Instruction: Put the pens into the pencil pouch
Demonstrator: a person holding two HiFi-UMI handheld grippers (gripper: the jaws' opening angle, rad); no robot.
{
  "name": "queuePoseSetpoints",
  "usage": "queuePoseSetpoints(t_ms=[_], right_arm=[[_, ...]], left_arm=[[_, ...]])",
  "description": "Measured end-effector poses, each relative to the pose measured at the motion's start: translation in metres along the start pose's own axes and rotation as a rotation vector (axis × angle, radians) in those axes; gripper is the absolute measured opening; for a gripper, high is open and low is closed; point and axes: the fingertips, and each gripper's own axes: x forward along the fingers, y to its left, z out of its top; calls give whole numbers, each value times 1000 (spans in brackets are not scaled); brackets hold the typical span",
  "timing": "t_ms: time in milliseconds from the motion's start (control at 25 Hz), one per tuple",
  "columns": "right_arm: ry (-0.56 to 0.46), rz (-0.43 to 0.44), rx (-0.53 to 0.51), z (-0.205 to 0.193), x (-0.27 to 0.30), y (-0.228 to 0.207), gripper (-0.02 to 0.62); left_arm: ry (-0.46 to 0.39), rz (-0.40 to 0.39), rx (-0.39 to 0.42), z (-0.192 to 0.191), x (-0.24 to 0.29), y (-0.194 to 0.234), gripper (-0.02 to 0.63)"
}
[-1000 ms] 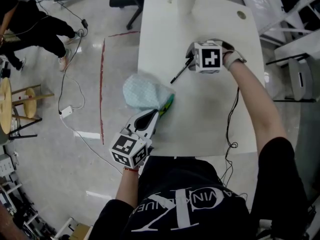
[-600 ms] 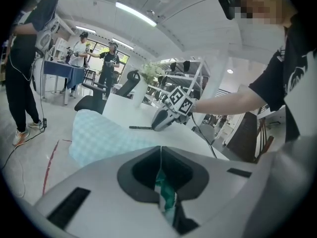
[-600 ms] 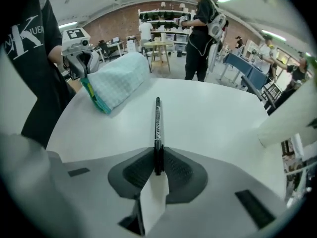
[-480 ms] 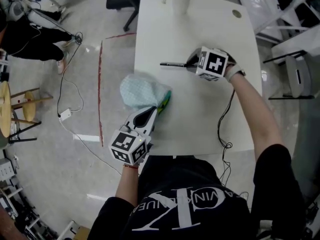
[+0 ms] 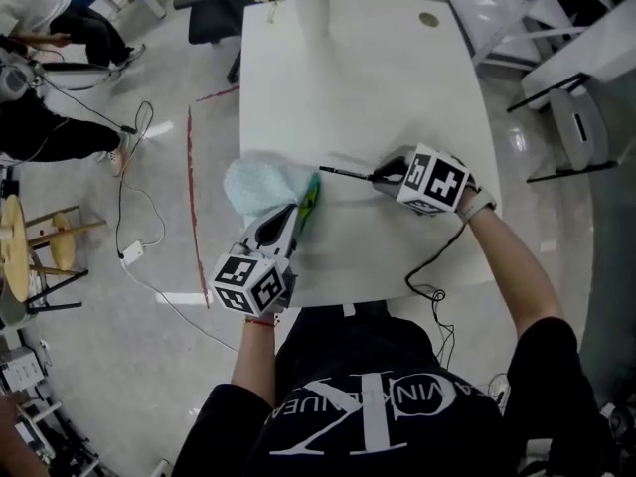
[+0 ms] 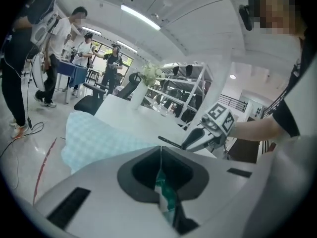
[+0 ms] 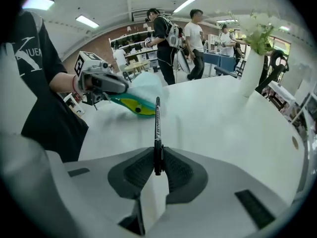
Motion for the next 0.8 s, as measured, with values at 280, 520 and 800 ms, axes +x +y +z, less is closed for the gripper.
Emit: queuePoseSetpoints(t_ms=[280, 520, 800], right_arm=[[24, 26, 15, -30, -9, 44, 71], [81, 1, 57, -49, -9, 51, 71], [68, -25, 143, -56, -17, 49, 71]], left_arm=[[-6, -19, 1, 0, 14, -29, 9], [9, -60, 25, 1, 30, -59, 9], [35, -104, 55, -6, 45, -95, 8]])
